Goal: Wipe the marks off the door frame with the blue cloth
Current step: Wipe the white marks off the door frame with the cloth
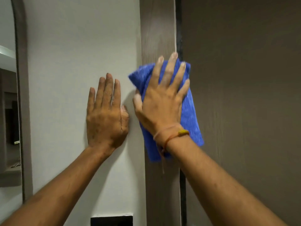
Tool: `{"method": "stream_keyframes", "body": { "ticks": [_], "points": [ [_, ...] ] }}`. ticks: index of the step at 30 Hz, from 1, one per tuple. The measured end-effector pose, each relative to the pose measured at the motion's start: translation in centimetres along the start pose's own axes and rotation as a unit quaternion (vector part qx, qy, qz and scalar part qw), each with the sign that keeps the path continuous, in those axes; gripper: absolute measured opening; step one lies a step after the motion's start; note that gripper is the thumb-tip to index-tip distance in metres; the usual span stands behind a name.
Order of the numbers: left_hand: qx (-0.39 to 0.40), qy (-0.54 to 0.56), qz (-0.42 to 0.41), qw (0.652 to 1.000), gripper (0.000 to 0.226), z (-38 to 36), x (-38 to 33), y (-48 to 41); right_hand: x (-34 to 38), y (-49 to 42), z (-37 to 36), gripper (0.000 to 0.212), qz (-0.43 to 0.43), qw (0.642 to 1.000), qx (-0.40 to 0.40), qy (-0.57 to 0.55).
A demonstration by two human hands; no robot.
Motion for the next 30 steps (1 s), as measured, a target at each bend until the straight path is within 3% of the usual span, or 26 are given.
{"method": "stream_keyframes", "body": {
  "ticks": [3,9,15,20,26,30],
  "points": [
    [-0.006,0.001,-0.001,1.000,0.062,0.0,0.1,0.0,0.2,-0.8,0.0,0.087,-0.015,1.000,-0.023,-0.012],
    [-0.001,-0.002,-0.004,1.000,0.063,0.0,0.2,0.0,-1.5,9.7,-0.9,0.081,-0.036,0.999,0.015,0.001],
    [0.003,0.007,-0.002,1.000,0.062,0.0,0.1,-0.1,0.3,-0.5,0.1,0.084,-0.024,1.000,-0.017,-0.005],
    [0.005,0.009,0.001,1.000,0.062,-0.2,0.2,0.1,-0.2,2.4,-0.3,0.077,-0.048,0.998,-0.039,-0.017],
    [0.044,0.069,0.010,0.997,0.061,0.3,0.0,1.1,-3.5,12.1,-0.3,0.066,-0.079,0.991,-0.016,-0.108],
    [0.103,0.199,0.080,0.971,0.061,2.8,-1.5,2.7,-8.4,15.3,0.6,0.052,-0.192,0.949,0.024,-0.249]
  ]
}}
Point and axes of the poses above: each hand's wrist, its own y-axis away from the middle knuckle, its own z-axis out of the back of the hand, x = y × z, the point moved 7 cm from there along -y, towards the middle knuckle, and after that the axes turned 7 degrees about -x, right-handed, at the moved point
